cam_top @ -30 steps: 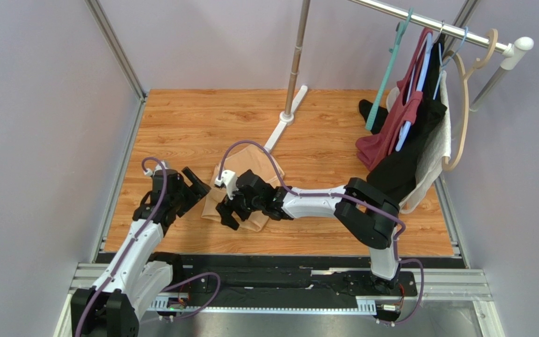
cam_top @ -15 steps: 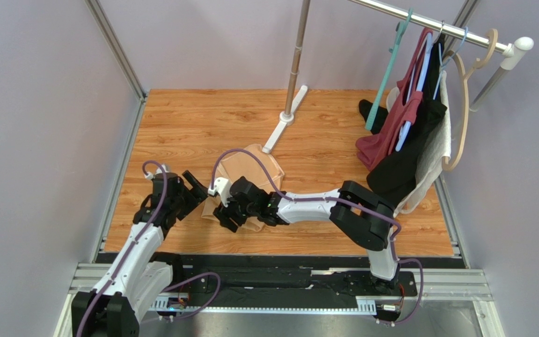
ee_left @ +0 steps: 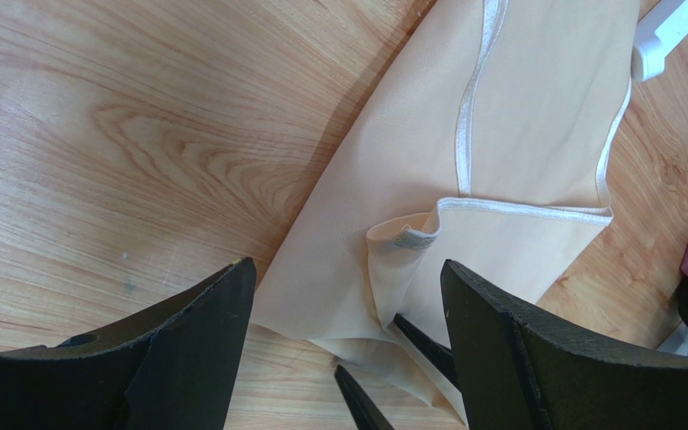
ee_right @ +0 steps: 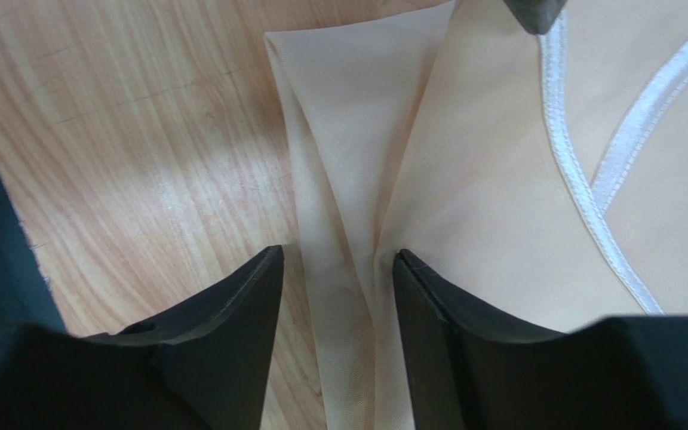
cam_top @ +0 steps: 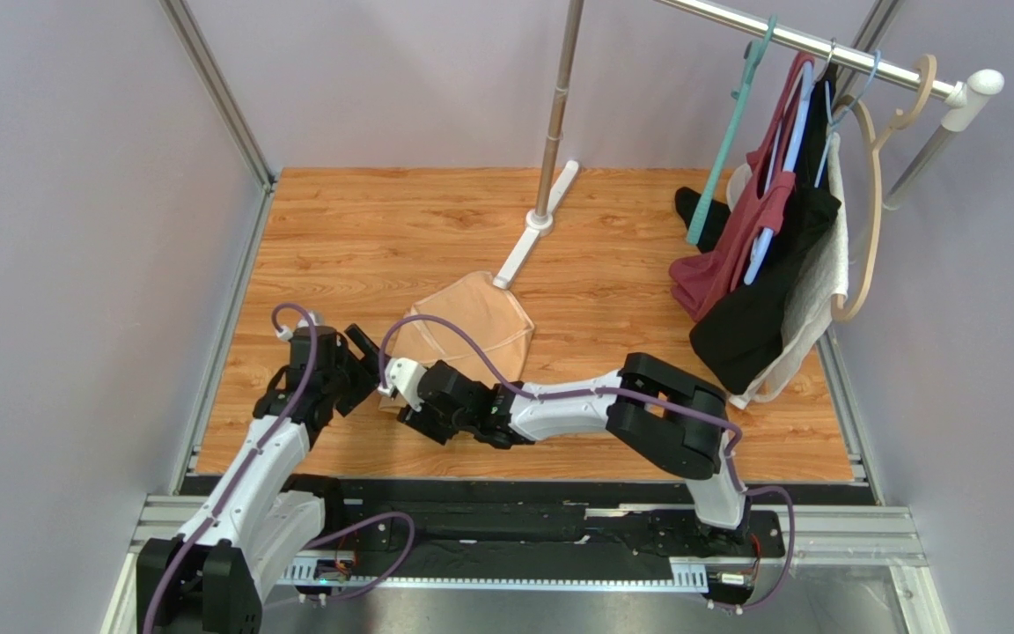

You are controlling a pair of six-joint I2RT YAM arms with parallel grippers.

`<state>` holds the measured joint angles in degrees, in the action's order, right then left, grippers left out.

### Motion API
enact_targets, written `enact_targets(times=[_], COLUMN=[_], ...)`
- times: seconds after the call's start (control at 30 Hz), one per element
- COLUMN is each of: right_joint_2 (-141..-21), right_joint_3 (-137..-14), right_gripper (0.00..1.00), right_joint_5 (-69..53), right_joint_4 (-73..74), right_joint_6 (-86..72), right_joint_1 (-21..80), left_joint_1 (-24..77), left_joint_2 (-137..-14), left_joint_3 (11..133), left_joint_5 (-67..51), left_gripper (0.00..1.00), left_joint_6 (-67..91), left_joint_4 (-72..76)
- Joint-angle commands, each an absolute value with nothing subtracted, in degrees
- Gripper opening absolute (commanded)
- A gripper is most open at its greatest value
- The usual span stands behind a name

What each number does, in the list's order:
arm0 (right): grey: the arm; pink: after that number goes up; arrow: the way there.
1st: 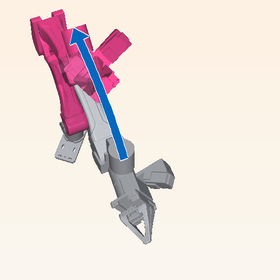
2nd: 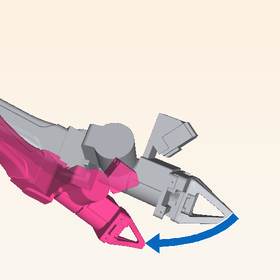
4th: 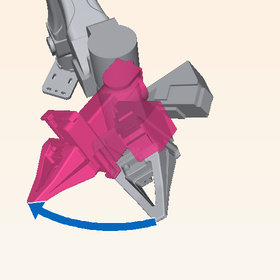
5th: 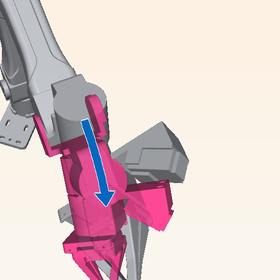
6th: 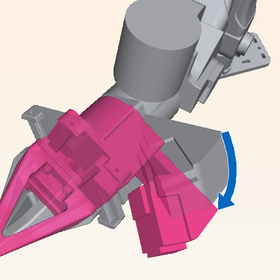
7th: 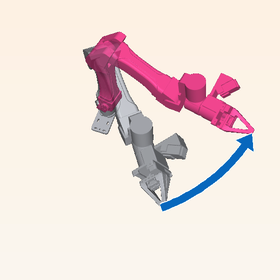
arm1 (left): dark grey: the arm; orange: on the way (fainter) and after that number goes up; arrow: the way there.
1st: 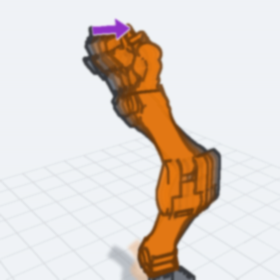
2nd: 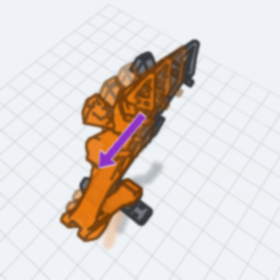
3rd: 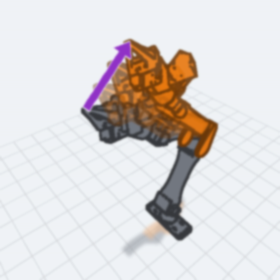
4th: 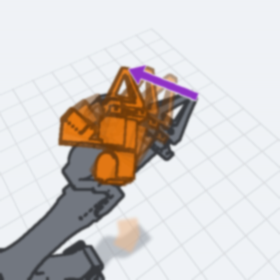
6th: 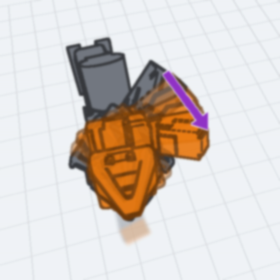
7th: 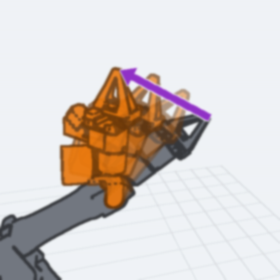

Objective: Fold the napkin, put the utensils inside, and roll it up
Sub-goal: Roll the napkin with the utensil

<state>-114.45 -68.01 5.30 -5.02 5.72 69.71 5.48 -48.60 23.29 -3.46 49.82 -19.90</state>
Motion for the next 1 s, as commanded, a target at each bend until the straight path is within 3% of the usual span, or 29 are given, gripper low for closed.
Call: enact_targets(times=[0.0, 0.17, 0.4, 0.7, 0.97], right_joint_2=[-116.19, -117.25, -118.30, -117.60, -117.68], right_joint_3=[-69.26, -69.08, -70.22, -76.37, -81.73], right_gripper=[0.49, 0.40, 0.00, 0.00, 0.00], right_joint_5=[14.06, 14.68, 12.13, 4.85, -14.40], right_joint_4=[-7.73, -7.56, -3.97, 9.92, 17.13], right_joint_6=[8.52, 9.75, 11.16, 5.21, -3.78], right_joint_1=[70.58, 70.84, 71.28, 69.88, 62.23], left_joint_1=[5.01, 4.92, 4.66, 4.57, 4.57], left_joint_2=[-47.72, -47.81, -47.03, -41.67, -38.95], left_joint_3=[23.12, 23.29, 23.91, 24.35, 24.26], left_joint_5=[-4.13, -4.31, -4.31, -0.09, -0.09], left_gripper=[0.84, 0.84, 0.84, 0.87, 0.86], left_joint_6=[50.36, 50.27, 49.75, 48.25, 45.01], left_joint_4=[-18.37, -18.37, -19.07, -21.27, -20.04])
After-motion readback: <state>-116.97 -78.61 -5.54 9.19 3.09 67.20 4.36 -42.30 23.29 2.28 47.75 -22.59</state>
